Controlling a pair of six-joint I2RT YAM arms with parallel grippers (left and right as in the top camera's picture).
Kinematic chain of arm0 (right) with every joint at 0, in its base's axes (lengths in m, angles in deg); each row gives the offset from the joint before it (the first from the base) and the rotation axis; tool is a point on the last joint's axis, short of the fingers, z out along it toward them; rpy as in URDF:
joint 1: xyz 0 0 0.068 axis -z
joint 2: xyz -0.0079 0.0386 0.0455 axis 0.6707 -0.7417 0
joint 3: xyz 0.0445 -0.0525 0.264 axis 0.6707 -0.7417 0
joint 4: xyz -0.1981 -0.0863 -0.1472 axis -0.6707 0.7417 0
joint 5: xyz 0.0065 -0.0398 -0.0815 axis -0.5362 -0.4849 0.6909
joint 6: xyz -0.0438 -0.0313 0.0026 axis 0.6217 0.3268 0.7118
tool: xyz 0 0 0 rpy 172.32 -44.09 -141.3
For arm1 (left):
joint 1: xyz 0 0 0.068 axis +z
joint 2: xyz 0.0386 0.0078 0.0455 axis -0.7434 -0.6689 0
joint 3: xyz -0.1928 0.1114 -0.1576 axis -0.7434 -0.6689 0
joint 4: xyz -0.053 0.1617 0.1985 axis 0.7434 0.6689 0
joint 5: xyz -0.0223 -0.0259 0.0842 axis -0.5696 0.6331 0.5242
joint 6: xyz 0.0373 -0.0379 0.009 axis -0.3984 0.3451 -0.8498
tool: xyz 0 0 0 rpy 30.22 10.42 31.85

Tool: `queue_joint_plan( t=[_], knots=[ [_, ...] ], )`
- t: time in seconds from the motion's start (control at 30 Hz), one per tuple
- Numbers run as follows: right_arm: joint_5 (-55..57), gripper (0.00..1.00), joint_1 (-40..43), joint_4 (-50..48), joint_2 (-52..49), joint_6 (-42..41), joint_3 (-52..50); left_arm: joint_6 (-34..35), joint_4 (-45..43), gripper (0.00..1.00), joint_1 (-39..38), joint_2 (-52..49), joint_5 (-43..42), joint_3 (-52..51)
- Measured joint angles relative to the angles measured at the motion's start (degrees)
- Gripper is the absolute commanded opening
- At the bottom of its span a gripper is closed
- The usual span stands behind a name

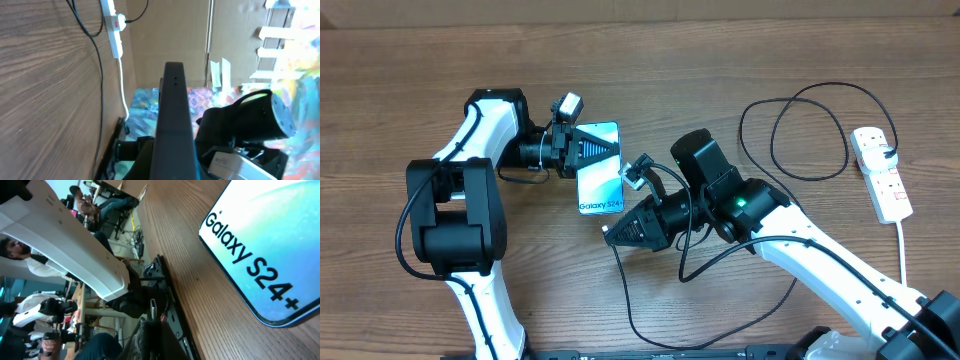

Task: Plug charger to phone and switch on socket

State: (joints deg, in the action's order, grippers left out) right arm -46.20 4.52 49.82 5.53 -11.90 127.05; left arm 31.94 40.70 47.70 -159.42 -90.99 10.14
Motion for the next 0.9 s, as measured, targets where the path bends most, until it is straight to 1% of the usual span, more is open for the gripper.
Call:
queue_joint_plan(
  t=[0.2, 0.4, 0.6, 0.73, 0.9],
  knots=[
    [1.8, 0.04, 0.0, -1.0, 0.0, -5.4, 0.0, 4.5, 0.0, 0.05, 0.0, 0.0, -0.7, 0.0],
    [2.8, 0.04, 0.0, -3.3, 0.0, -10.6, 0.0, 6.1, 0.0, 0.04, 0.0, 0.0, -0.7, 0.0],
    [6.4, 0.04, 0.0, -3.7, 0.0, -19.9, 0.0, 9.1, -0.5, 0.04, 0.0, 0.0, -0.7, 0.0],
    [7.2, 0.04, 0.0, -3.8, 0.0, -22.8, 0.0, 11.8, -2.5, 0.04, 0.0, 0.0, -0.7, 0.0],
    [8.0, 0.04, 0.0, -3.9, 0.0, -24.0, 0.0, 13.6, -3.0, 0.05, 0.0, 0.0, -0.7, 0.0]
  ],
)
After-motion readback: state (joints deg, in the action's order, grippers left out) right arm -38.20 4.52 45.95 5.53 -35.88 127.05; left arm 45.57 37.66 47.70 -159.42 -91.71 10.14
